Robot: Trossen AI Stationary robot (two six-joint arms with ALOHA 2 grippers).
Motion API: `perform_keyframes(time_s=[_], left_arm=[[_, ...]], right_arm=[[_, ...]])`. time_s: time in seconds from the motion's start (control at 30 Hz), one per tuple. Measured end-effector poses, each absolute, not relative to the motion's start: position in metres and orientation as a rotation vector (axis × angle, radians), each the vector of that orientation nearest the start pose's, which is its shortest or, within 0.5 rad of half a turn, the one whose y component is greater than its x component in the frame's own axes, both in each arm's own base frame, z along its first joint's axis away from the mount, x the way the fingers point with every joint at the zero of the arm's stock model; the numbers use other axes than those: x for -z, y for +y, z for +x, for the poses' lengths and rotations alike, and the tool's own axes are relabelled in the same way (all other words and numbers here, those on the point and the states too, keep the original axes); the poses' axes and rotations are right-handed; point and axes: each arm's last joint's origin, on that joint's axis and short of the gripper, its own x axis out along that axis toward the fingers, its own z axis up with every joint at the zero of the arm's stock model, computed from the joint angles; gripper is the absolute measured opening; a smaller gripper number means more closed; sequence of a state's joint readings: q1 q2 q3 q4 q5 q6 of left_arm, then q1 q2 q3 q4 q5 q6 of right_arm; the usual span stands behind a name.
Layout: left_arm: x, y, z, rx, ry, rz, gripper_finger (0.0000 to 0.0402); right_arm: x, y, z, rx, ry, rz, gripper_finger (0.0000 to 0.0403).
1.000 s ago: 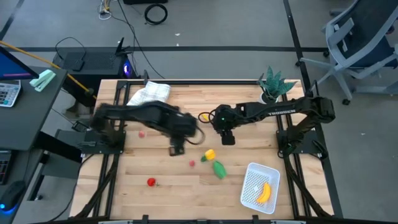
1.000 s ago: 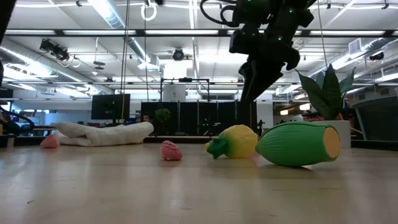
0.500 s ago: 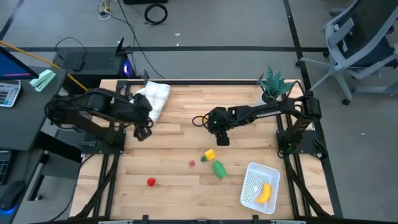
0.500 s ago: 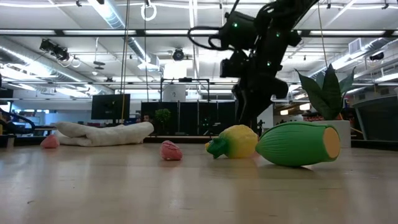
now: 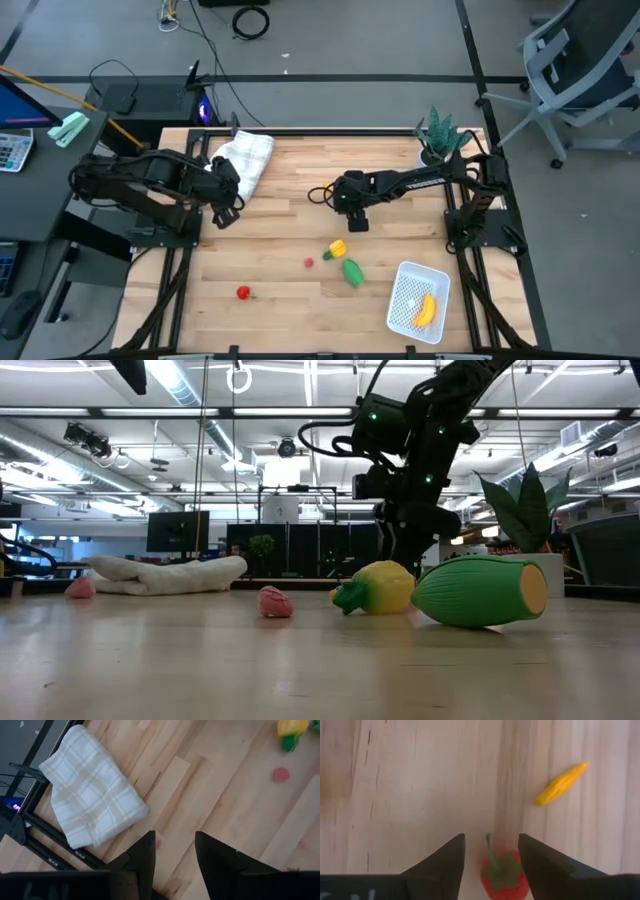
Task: Pick and placing Produce into tupperware
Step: Put the top red strawberry into the white basket
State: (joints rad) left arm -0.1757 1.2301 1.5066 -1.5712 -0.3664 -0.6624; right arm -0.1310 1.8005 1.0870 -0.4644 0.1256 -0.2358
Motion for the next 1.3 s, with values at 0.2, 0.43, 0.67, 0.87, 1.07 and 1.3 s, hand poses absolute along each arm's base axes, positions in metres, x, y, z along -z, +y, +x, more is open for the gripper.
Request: perform_keyframes(time_s=[0.2,0.43,0.67,0.87,1.07,1.3], left_arm=[[-0.384,-0.021,0.176,-0.56,1.132,-0.221,0.014],[-0.384,-0.021,0.176,-0.556,1.134,-0.215,0.0136],[-0.384,-0.02,0.176,-0.535,1.145,-0.18,0.0137],[-0.384,-0.018,0.177,-0.548,1.143,-0.192,0.0131],[-0.384,-0.015,0.177,-0.571,1.137,-0.203,0.0131],[-0.385,-0.013,0.181,-0.572,1.092,-0.224,0.0114]], right_arm=[[-0.15,-0.049,0.339,0.088,1.22,-0.193,0.0108],[-0.155,-0.05,0.339,0.137,1.197,-0.13,0.0009],[-0.181,-0.04,0.333,0.18,1.168,-0.051,0.0003],[-0.245,-0.012,0.308,0.271,1.004,0.136,0.0002],[-0.301,0.037,0.26,0.342,0.811,0.441,0.0001],[-0.311,0.101,0.217,0.333,0.754,0.695,0.0]])
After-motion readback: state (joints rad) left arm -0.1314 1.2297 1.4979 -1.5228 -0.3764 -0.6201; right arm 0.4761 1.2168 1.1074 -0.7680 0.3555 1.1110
